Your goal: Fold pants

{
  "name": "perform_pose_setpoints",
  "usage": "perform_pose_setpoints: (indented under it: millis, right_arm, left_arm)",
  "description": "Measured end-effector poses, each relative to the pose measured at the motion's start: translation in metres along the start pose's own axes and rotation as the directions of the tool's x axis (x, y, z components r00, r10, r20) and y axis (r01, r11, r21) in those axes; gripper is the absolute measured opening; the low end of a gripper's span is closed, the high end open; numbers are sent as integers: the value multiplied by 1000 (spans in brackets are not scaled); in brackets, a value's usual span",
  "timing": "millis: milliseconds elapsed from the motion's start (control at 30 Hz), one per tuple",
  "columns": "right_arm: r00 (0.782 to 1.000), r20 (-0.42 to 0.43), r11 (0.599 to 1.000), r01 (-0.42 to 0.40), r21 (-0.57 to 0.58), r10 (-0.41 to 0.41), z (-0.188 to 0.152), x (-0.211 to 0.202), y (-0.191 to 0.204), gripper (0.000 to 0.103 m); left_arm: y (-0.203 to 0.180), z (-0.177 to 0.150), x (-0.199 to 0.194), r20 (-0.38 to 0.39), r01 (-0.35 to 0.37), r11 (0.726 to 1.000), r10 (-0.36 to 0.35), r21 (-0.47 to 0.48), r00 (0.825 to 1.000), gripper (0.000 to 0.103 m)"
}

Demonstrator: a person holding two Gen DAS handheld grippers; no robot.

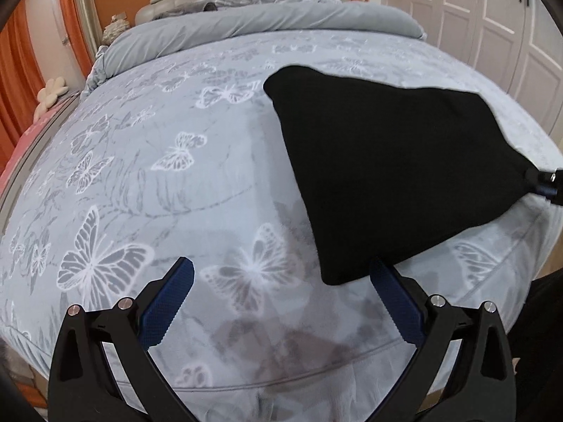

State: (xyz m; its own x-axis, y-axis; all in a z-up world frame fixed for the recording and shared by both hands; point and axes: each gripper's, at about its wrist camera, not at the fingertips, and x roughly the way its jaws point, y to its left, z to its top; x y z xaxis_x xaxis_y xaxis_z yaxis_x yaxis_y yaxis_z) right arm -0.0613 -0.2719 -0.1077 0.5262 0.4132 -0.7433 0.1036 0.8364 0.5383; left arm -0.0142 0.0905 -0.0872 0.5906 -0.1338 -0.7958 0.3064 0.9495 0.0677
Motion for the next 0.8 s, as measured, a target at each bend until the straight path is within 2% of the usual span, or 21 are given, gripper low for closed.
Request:
perform_pose_setpoints:
  millis: [33,100,200,267,300,367,400,433,467,567,633,733,767,800]
  right_arm:
    - [1000,-14,1000,-3,-13,3,0,9,4,30]
    - [999,-12,993,38,-112,-40,3,11,24,21]
    - [995,100,982,28,-186,-9,18,-26,52,19]
    - [988,156,975,57,-215,-24,25,-41,57,18]
    - [986,152,972,94,-214,-62,26,-37,50,20]
    - [984,84,965,172,-198,-158,27,-10,26,23]
    - [987,34,977,160,-141,-157,23,4,10,24]
    - [993,27,989,120,-88,-119,19,1,3,26]
    - [994,46,992,98,-76,-95,15,-9,6,28]
    - [984,133,981,133,-140,-114,3,-36,25,39]
    - [975,182,975,154,-160,-124,-6,-52,30,58]
    - [972,185,982,162,-98,-142,-1,-54,13,65]
    - [974,169,985,162,-65,-149,9,-47,8,67]
    - [982,129,990,141,-2,-140,15,-36,-3,71]
  left_arm:
    - [-2,2,4,-11,3,1000,-3,-6,1000,98]
    - [-4,6,5,-5,1,1000,-1,-25,1000,98]
    - [-4,12,-3,34,-6,999,7,-45,999,98]
    - [-4,13,-5,42,-5,999,7,-50,999,98]
    - [-5,12,-1,31,-17,999,18,-49,999,98]
    - [-9,11,8,2,-38,999,38,-32,999,98]
    - [-12,10,15,-17,-68,998,68,-17,998,98]
    - [-13,9,19,-25,-88,996,88,-9,996,98]
    - [-14,8,22,-33,-95,995,95,-6,995,98]
    - [-12,7,21,-36,-90,996,89,-21,995,98]
    - [-12,7,21,-32,-91,996,90,-21,995,98]
    - [-10,9,25,-25,-70,996,69,-53,997,97]
    - [-9,10,27,-20,-48,997,47,-68,999,83]
    - [-7,12,29,-18,23,996,-24,-88,1000,71]
